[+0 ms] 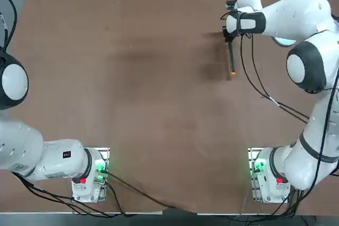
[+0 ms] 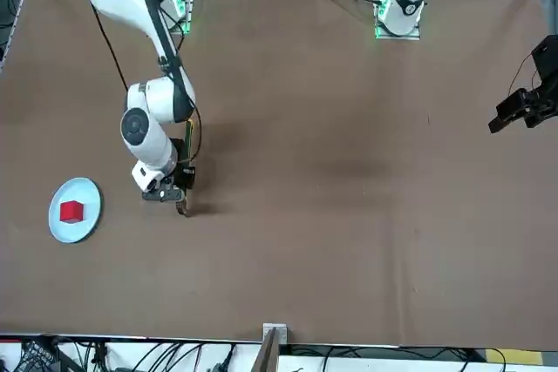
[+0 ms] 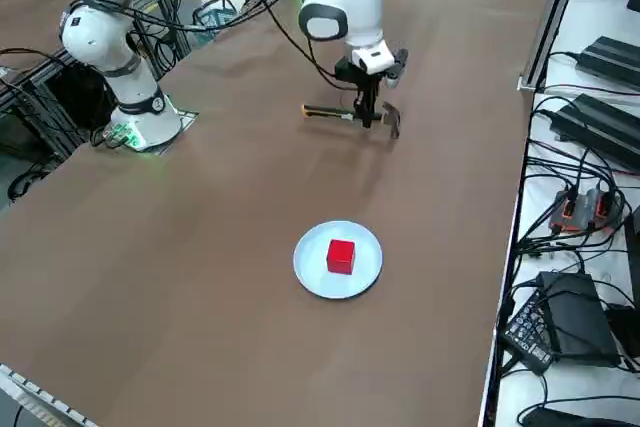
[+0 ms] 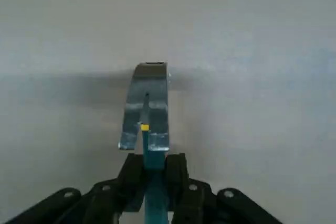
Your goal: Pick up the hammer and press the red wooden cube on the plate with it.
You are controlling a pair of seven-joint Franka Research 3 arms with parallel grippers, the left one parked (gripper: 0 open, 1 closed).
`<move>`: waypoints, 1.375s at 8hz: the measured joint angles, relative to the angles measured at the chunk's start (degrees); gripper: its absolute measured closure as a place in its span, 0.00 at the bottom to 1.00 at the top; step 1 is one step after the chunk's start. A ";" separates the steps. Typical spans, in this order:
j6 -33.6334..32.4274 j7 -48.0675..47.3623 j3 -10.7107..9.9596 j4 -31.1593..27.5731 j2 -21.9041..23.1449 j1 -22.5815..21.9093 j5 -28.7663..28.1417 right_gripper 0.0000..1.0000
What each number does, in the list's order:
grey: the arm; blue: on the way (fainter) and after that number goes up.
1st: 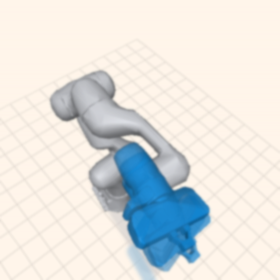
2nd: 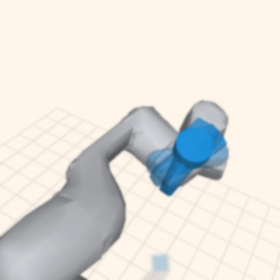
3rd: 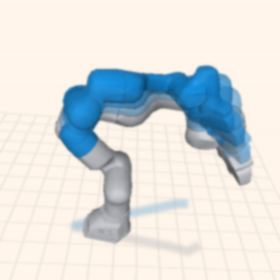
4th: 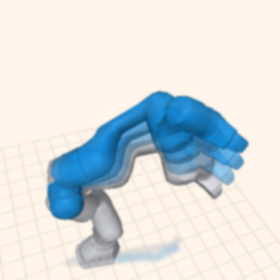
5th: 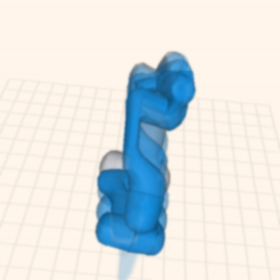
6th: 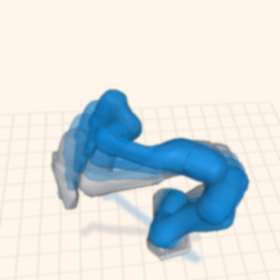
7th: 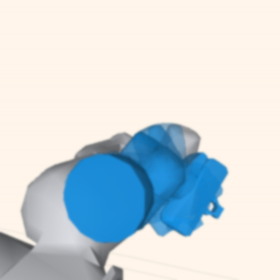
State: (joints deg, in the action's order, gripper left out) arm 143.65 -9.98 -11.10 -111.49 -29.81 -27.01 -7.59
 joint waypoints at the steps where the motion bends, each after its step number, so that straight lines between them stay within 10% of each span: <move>1: 0.13 0.00 0.00 0.00 -0.25 -0.02 0.00 0.80; 2: 0.17 0.00 0.00 0.01 -0.25 -0.05 0.00 0.78; 7: -3.61 0.14 -0.53 2.27 3.47 -0.30 0.23 0.01; 11: -27.61 7.61 -5.96 11.82 16.20 1.09 2.27 0.00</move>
State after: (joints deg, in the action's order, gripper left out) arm 116.05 -2.37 -17.05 -99.67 -13.62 -25.92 -5.33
